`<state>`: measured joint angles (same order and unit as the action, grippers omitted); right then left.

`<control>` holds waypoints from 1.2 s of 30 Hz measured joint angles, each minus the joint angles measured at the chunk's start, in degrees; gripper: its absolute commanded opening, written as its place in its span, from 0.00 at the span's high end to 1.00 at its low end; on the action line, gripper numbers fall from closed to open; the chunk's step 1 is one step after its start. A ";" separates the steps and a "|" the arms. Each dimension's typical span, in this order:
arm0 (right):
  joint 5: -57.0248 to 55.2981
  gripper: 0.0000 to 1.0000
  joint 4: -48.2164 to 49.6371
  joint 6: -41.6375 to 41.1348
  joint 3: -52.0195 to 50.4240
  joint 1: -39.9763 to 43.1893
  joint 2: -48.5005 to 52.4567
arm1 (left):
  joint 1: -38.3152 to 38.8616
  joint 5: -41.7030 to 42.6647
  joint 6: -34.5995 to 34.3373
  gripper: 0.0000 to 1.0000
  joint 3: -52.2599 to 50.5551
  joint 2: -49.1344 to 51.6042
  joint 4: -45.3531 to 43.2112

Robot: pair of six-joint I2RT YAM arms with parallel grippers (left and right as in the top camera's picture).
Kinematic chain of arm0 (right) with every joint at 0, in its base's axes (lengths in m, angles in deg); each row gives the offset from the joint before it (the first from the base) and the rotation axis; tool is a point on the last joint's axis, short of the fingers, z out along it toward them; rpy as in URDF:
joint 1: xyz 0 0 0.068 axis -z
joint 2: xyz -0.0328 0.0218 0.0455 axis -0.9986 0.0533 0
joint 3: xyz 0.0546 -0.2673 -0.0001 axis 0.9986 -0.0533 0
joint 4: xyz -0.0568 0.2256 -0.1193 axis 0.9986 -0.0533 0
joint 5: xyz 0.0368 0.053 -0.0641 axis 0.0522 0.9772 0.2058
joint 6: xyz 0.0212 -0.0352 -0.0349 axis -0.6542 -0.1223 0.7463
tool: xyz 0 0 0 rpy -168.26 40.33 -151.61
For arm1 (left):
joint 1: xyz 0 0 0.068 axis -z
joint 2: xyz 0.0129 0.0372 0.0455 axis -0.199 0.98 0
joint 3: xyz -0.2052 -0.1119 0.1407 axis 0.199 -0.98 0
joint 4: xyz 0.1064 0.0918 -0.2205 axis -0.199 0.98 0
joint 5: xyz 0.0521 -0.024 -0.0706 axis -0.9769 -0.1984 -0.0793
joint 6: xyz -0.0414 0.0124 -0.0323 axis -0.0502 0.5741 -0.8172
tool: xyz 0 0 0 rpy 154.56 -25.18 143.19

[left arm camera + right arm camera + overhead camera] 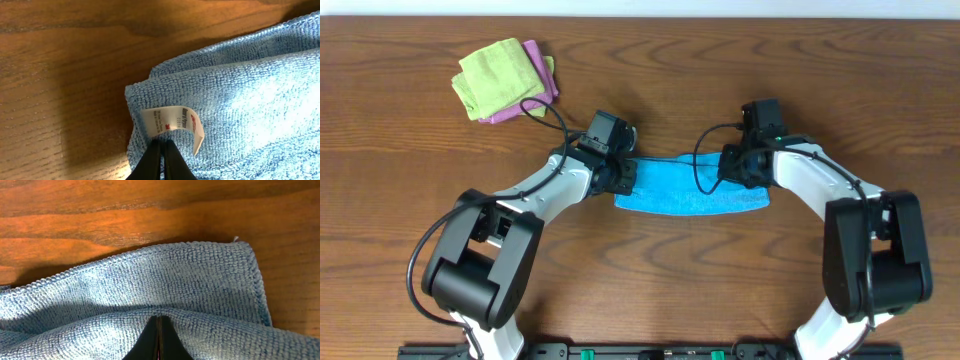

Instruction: Fold the cloth

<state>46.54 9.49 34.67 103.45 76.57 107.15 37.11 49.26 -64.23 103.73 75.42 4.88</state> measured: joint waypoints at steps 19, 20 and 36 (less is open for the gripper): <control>-1.97 0.99 -9.66 1.79 5.49 0.00 0.59 | -0.50 -0.17 1.29 0.94 12.39 2.23 11.17; -2.43 0.98 -9.86 1.92 5.92 0.00 0.48 | -0.50 -0.17 1.31 0.94 12.85 2.16 11.28; -10.47 0.98 -21.07 2.62 6.27 0.00 -17.53 | -0.52 2.64 1.31 0.94 12.87 -13.60 21.46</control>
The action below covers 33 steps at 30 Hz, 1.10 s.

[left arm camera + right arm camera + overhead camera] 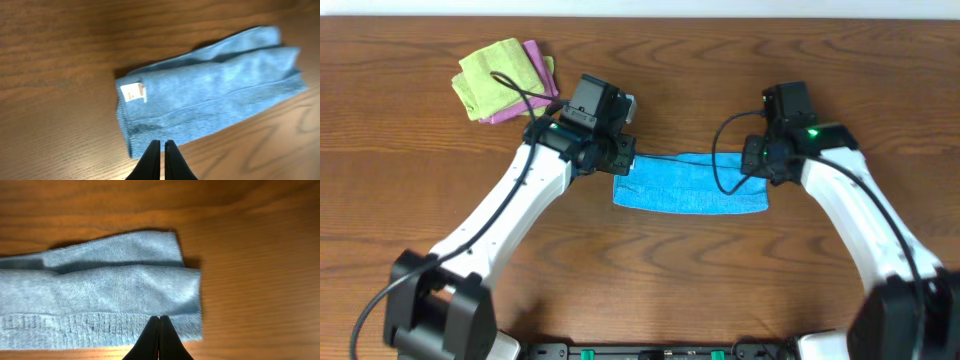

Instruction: Fold the cloth

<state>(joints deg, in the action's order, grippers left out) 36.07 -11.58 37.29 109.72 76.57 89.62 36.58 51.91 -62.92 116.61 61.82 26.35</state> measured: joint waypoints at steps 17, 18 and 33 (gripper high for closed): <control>-1.53 0.99 2.12 -1.97 -22.91 0.02 -24.79 | 5.79 4.55 -3.98 0.94 -26.05 -11.78 -20.22; -0.90 0.99 2.75 -2.38 -24.02 0.15 -24.85 | 6.34 4.76 -4.42 0.94 -26.08 -10.73 -22.38; 8.98 0.28 8.35 -2.08 -27.87 19.02 -24.83 | 5.95 5.64 -5.90 0.94 -23.98 2.97 -28.63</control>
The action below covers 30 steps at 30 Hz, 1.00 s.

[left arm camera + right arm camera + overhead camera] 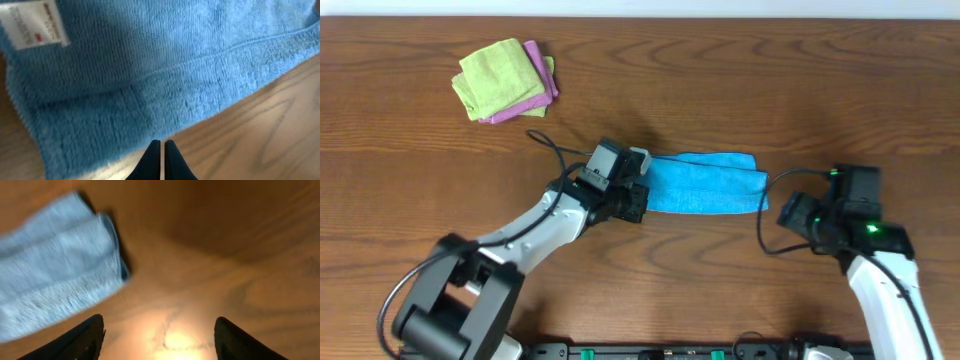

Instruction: Fold the cloth

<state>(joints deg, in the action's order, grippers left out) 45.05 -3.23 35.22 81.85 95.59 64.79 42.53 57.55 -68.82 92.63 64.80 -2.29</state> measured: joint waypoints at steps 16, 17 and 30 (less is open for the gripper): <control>21.59 0.35 9.33 9.14 -0.09 8.98 13.84 | -2.08 1.01 3.32 0.94 8.11 6.99 0.68; 22.34 0.35 9.73 9.40 -0.09 8.98 14.36 | -2.08 0.98 3.52 0.94 8.11 7.37 0.74; 30.93 0.37 10.97 13.73 -0.09 8.98 14.67 | -2.08 -7.21 7.34 0.94 8.11 8.09 0.11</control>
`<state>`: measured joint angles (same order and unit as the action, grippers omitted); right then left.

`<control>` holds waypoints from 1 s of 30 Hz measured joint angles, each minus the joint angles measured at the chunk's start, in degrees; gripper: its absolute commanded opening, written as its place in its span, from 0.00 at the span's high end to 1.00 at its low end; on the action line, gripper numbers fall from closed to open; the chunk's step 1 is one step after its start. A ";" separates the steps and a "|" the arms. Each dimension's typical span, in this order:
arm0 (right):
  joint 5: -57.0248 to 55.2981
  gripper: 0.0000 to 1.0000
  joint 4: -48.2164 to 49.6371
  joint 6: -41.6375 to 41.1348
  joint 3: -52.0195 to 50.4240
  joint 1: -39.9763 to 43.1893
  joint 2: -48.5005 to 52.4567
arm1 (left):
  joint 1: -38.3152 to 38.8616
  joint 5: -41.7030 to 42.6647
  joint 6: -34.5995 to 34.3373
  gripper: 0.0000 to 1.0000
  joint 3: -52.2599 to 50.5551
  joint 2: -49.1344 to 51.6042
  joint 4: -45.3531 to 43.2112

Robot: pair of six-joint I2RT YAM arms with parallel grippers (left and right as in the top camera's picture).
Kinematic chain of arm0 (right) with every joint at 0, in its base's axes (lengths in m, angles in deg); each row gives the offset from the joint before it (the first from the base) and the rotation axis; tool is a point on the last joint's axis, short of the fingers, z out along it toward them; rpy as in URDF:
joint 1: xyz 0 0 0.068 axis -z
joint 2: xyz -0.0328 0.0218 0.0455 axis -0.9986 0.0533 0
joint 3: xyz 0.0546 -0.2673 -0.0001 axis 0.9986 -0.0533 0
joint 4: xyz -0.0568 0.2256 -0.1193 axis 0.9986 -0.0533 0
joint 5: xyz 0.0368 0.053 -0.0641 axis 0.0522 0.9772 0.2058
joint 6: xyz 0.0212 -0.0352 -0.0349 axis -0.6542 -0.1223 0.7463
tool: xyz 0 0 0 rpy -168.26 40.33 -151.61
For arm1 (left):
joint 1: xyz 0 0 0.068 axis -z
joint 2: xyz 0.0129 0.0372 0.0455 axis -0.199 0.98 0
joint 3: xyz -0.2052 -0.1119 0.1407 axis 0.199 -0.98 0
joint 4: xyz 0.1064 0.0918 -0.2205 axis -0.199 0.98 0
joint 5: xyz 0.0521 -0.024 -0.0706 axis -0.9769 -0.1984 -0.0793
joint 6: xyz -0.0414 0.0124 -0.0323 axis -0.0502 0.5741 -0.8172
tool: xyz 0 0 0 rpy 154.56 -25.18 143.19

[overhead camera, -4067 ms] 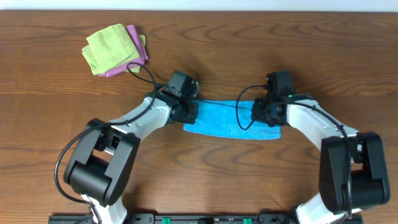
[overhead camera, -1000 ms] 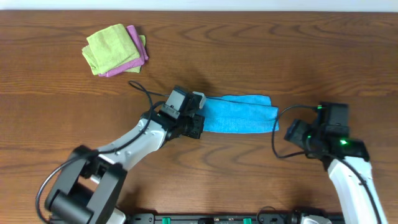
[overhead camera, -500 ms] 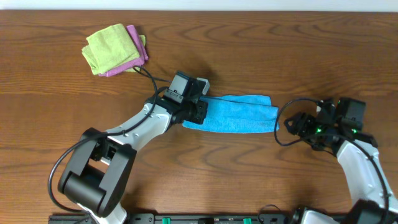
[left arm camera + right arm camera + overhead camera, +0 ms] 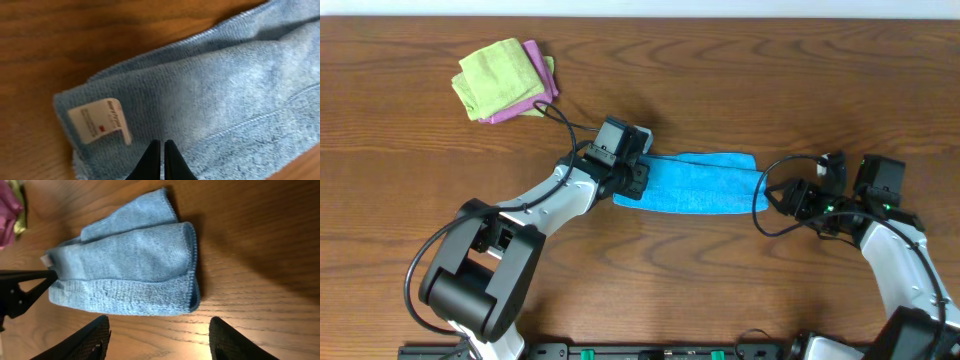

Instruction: Fold the cloth

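Note:
The blue cloth [image 4: 705, 187] lies folded into a long strip in the middle of the wooden table [image 4: 740, 80]. My left gripper [image 4: 634, 184] is down at its left end. In the left wrist view the left gripper [image 4: 161, 146] is shut, tips over the cloth [image 4: 225, 90] just right of its white tag [image 4: 100, 125]; nothing shows between the fingers. My right gripper [image 4: 783, 197] stands open on bare wood just off the strip's right end. From the right wrist the whole cloth [image 4: 130, 265] shows beyond the wide-apart fingers [image 4: 95, 340].
A green cloth on a pink one [image 4: 505, 78] lies stacked at the back left, well away from both arms. A corner of the pink one [image 4: 7, 210] shows in the right wrist view. Cables hang from both wrists.
My left gripper, still shut, has moved from the front edge of the cloth's left end to over that end by the tag. The right gripper stays open and now faces the strip.
First both grippers were shut on the cloth's two ends with a fold laid over. Then both were raised, shut, with the cloth lying as a strip. Then the right one was open off to the right and the left one low at the cloth, where it still is.

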<state>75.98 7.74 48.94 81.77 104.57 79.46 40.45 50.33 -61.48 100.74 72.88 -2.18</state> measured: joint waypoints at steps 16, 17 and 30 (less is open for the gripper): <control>3.17 0.36 -0.70 1.09 0.00 -0.02 0.00 | 0.00 -4.90 0.26 0.94 0.00 0.00 0.22; 3.19 0.36 -0.70 1.09 0.00 -0.02 0.00 | 0.00 -5.07 0.24 0.94 0.00 0.00 0.28; 3.30 0.37 -0.85 1.09 0.00 -0.02 0.00 | 0.00 -1.49 -4.57 0.94 0.00 0.00 1.11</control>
<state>79.28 6.89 50.04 81.77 104.55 79.46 40.45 48.85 -66.05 100.74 72.88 -1.06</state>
